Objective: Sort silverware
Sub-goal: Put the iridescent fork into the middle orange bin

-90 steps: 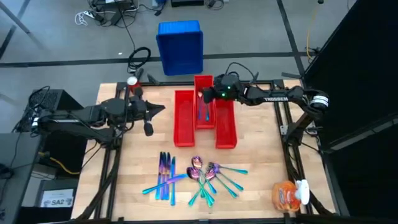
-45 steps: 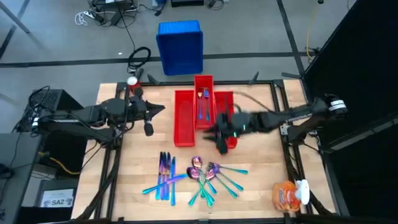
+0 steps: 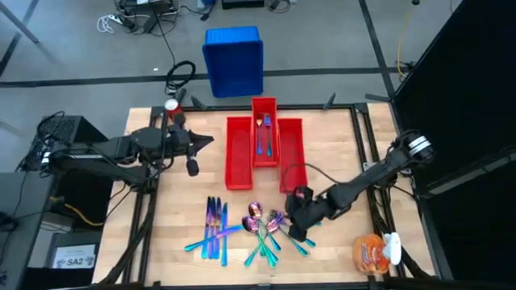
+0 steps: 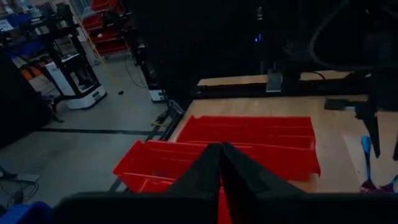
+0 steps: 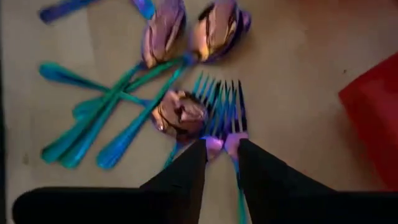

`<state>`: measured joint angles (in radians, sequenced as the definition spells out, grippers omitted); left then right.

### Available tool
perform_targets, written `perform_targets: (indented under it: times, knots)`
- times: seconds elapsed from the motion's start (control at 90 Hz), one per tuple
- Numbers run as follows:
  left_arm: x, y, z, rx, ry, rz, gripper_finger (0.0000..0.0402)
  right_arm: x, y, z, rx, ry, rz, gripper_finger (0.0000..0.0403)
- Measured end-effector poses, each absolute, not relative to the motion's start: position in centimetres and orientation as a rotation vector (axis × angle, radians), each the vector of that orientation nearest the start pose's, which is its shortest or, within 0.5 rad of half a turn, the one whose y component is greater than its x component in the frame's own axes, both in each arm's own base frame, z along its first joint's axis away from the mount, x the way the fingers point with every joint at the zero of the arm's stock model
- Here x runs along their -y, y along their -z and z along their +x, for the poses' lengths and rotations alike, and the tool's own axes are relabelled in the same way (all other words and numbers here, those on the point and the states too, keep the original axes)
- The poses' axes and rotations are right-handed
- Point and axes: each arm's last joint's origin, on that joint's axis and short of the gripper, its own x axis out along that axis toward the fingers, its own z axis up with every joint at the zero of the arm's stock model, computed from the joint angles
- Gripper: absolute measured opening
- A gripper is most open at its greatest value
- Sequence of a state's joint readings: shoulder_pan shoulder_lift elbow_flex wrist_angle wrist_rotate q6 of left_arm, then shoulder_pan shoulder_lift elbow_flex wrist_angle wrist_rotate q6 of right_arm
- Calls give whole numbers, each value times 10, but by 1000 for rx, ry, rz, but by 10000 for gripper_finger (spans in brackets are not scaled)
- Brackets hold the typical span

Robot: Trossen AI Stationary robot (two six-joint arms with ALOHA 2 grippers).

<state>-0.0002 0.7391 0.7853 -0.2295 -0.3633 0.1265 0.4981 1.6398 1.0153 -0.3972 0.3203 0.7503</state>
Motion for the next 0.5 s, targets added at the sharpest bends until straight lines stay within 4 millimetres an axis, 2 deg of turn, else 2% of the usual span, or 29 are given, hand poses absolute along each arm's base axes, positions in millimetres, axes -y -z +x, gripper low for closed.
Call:
perform_targets:
  times: [0.278, 0.5]
  knots:
    - [-10, -335, 160, -204, -350, 158, 0, -152, -158, 292, -1040, 205, 241, 128]
    - [-10, -335, 160, -204, -350, 158, 0, -146, -145, 294, -1094, 247, 214, 153]
